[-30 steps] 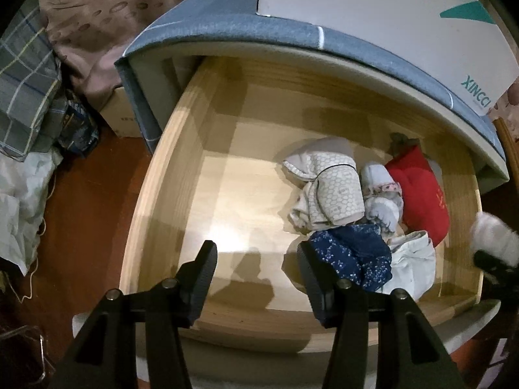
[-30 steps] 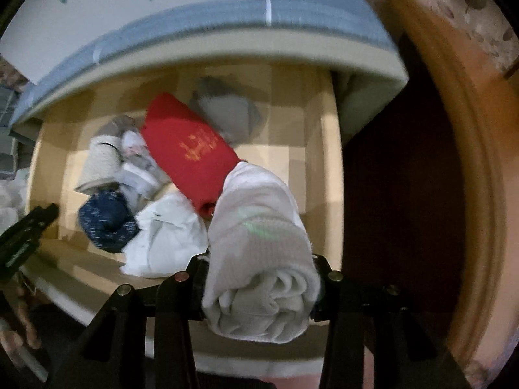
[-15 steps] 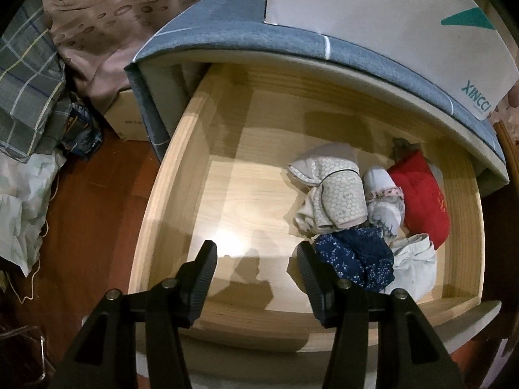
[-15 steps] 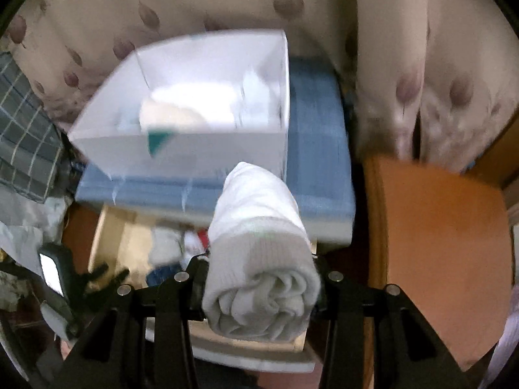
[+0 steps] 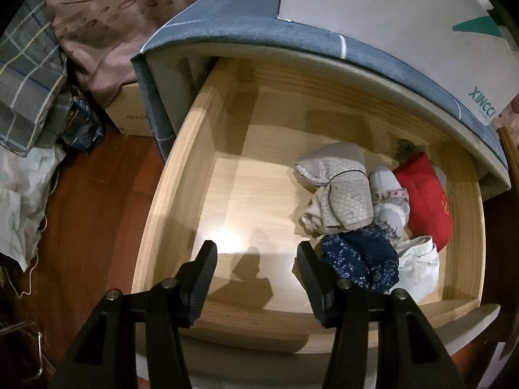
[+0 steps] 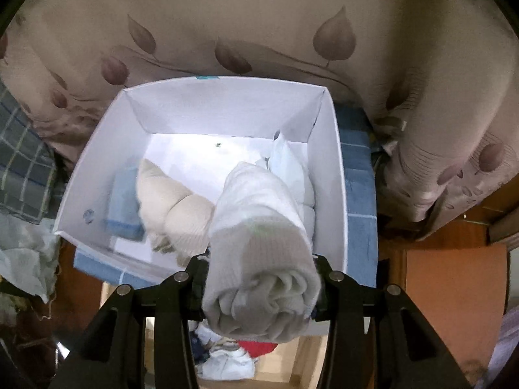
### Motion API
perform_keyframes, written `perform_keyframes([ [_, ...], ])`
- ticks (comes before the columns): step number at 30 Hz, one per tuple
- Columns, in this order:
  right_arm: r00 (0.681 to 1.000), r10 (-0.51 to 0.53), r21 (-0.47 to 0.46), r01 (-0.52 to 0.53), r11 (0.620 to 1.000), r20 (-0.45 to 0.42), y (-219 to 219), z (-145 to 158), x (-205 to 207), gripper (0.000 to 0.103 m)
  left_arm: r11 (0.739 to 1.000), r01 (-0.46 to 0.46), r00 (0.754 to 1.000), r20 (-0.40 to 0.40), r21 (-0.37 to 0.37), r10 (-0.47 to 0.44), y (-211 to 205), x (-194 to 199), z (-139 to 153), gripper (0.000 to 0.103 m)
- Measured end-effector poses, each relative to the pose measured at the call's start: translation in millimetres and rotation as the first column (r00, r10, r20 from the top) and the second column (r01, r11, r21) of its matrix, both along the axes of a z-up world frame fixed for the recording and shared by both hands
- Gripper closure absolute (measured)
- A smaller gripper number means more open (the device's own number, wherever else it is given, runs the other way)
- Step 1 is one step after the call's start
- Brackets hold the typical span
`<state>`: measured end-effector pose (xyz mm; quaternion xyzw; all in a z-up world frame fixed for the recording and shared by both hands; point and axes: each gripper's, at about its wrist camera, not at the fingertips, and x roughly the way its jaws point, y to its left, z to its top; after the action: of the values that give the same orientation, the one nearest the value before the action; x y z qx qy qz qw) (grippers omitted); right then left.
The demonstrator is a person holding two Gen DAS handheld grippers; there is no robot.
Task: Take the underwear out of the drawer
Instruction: 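Carry the white rolled underwear with the right gripper into the box and open, then move the right gripper back into the drawer and grasp the red underwear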
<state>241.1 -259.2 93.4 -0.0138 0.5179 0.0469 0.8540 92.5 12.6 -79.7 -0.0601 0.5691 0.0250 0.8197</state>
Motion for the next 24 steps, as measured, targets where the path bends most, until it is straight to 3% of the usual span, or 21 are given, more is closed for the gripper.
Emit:
perform_keyframes([
  [10,0.996,0.004,-0.005,-0.005,1.0,-0.086,10.0,-39.6,22.3,0.055,1.0,0.007,1.0,-0.009,-0.013,-0.007,-1.7,1.7,-3.1,0.051],
  [13,0.998,0.013,0.001,-0.013,1.0,-0.067,11.7,-35.5,17.5,0.036,1.0,0.007,1.0,-0.012,-0.018,-0.007,-1.6,2.2,-3.5,0.051],
  [24,0.995,0.098,0.078,-0.097,0.992,-0.01,-9.1,2.9,-64.5,0.036,1.0,0.005,1.0,-0.021,-0.011,-0.006,-6.5,1.6,-5.1,0.051],
])
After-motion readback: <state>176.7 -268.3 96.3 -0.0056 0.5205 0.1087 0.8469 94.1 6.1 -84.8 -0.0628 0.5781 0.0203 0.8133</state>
